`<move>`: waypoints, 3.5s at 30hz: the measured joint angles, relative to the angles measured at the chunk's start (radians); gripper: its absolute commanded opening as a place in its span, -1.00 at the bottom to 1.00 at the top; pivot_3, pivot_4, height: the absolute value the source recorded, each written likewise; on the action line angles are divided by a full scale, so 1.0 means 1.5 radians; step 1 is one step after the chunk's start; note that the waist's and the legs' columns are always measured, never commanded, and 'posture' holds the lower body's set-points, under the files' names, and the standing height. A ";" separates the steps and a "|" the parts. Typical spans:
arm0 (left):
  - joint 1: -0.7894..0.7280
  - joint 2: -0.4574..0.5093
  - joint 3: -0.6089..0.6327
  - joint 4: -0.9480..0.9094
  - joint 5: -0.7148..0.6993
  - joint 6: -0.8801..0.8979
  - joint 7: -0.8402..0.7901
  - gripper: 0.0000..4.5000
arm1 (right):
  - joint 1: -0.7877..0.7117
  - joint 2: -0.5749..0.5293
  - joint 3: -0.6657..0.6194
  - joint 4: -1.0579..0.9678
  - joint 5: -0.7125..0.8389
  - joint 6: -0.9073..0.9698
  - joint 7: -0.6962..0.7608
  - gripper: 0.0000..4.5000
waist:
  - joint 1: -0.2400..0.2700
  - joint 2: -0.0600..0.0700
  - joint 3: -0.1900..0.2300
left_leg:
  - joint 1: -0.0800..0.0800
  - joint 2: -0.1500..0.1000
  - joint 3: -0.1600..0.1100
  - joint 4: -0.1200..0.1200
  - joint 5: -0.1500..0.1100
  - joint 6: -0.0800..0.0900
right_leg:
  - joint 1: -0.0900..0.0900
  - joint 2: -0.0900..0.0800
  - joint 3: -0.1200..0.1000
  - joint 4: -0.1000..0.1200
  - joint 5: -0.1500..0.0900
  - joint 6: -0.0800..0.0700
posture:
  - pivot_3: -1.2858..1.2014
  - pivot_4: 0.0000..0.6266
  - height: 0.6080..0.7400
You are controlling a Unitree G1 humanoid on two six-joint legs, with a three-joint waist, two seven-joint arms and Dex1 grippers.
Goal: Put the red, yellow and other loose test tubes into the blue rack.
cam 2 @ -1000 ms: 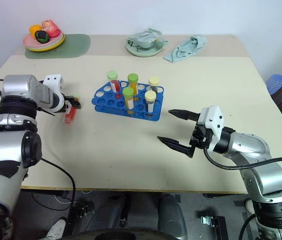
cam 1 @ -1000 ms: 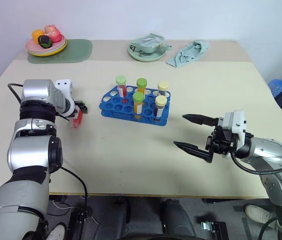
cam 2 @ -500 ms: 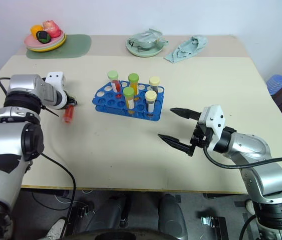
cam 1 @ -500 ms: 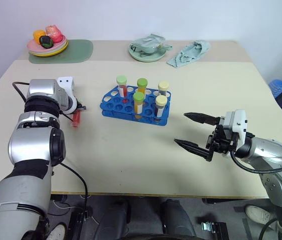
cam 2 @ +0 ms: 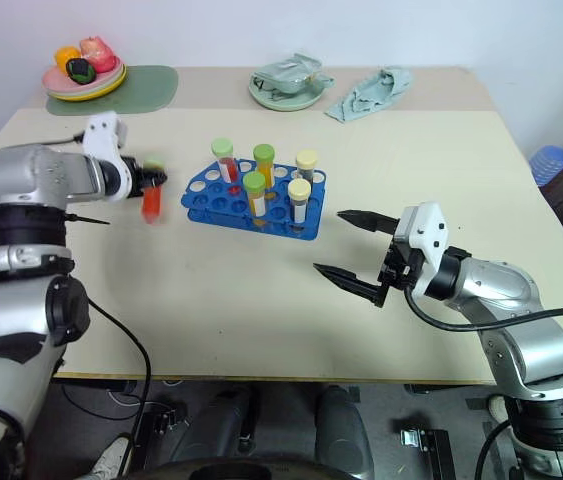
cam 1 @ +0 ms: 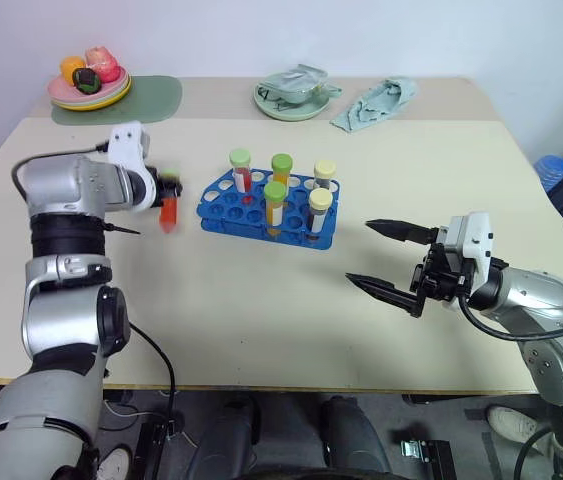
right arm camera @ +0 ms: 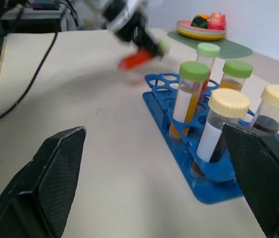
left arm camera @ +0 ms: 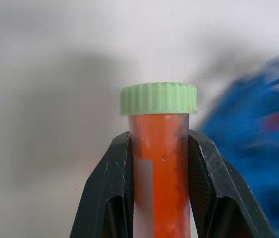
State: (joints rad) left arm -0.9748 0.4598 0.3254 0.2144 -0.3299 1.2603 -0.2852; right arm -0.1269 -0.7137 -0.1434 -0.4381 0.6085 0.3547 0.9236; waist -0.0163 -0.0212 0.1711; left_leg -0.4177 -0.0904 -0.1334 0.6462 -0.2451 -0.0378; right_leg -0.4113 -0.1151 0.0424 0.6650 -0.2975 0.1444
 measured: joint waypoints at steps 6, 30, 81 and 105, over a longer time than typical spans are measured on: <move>0.120 -0.092 0.081 -0.255 -0.098 -0.086 -0.020 -0.63 | -0.006 -0.010 -0.009 0.001 0.007 0.017 0.007 1.00 | 0.004 0.000 0.000 | 0.001 0.000 0.000 0.001 0.000 0.000 | 0.001 0.000 0.000 0.000 0.000 0.000 | 0.03 -0.52 1.00; 0.339 -0.201 -0.178 -0.014 0.117 -1.002 -0.099 -0.63 | 0.022 -0.033 -0.060 -0.009 0.031 0.060 -0.009 1.00 | 0.019 0.000 0.000 | 0.002 -0.001 0.001 0.001 -0.003 0.005 | 0.003 -0.001 0.000 -0.002 0.000 0.000 | 0.03 -0.52 1.00; 0.386 -0.199 -0.201 -0.070 0.081 -0.976 -0.097 0.90 | 0.052 -0.034 -0.088 -0.066 0.055 0.085 -0.040 1.00 | 0.013 0.001 -0.001 | 0.004 0.000 0.001 0.001 -0.003 0.005 | 0.004 0.000 0.000 -0.001 0.000 0.000 | 0.03 -0.52 1.00; 0.742 0.100 -0.029 -0.388 -0.165 -0.682 -0.345 0.90 | 0.233 0.001 -0.153 0.057 -0.012 -0.030 -0.001 1.00 | 0.019 0.004 -0.002 | 0.007 0.000 0.001 -0.001 -0.004 0.007 | 0.010 -0.001 0.000 -0.006 0.000 0.000 | 0.03 -0.52 1.00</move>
State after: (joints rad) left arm 0.1388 0.6104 0.2818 -0.3681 -0.5780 0.2373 -0.8031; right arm 0.2224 -0.7122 -0.3733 -0.3523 0.5900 0.3094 0.9221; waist 0.0116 -0.0159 0.1687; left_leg -0.4065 -0.0899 -0.1311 0.6452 -0.2518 -0.0268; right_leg -0.3960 -0.1163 0.0421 0.6565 -0.2971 0.1437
